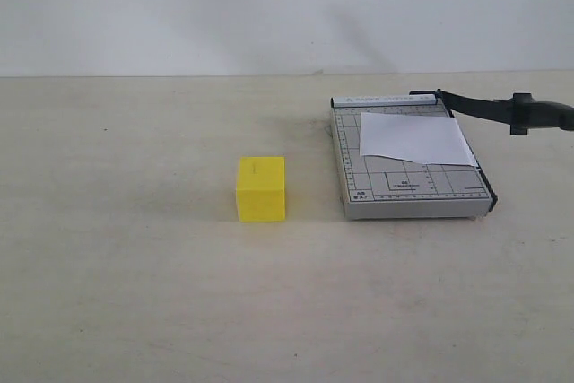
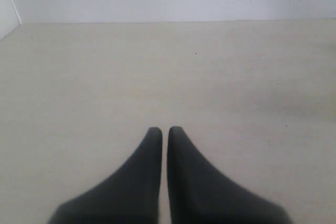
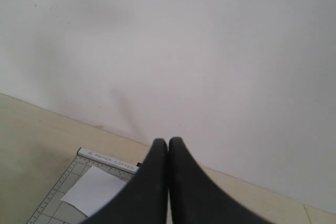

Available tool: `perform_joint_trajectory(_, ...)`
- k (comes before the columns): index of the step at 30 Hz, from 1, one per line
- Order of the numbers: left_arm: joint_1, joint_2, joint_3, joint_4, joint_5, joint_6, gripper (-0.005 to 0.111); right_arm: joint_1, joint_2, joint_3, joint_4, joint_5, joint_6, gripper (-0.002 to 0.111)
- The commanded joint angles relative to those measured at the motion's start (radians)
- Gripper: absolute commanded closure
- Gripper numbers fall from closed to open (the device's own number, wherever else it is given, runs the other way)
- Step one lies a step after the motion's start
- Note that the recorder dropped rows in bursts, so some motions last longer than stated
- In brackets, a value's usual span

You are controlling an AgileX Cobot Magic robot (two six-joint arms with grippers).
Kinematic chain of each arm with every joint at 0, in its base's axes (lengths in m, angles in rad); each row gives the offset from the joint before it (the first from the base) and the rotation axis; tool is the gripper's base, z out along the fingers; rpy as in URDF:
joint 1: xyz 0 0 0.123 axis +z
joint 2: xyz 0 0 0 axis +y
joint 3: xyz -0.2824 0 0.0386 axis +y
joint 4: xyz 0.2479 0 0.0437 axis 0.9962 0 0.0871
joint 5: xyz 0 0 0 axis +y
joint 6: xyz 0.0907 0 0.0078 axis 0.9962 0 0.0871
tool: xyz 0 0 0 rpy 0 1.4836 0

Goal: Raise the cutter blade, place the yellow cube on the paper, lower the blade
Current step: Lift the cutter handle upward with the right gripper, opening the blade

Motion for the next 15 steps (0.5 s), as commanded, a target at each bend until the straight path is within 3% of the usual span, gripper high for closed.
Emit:
perform_joint_trajectory(1,0.002,-0.004,-0.004,-0.267,-0.120,-0.110,0.102,0.000,-0.004,-0.004,0.007,-0.040,0.046,0.108)
perform_joint_trajectory(3,0.002,-0.004,-0.004,-0.437,-0.189,-0.131,0.102,0.000,-0.004,-0.004,0.007,-0.023,0.061,0.108)
perform_joint_trajectory(5,0.002,-0.004,-0.004,-0.510,-0.226,-0.131,0.102,0.000,-0.004,-0.004,0.007,0.008,0.061,0.108)
perform_joint_trajectory(11,0.002,-0.004,-0.004,-0.556,-0.203,-0.146,0.102,0.000,-0.004,-0.004,-0.036,0.097,0.061,0.108)
perform_joint_trajectory(15,0.002,-0.004,-0.004,-0.584,-0.437,-0.166,0.102,0.000,-0.004,-0.004,-0.085,0.118,0.061,0.108)
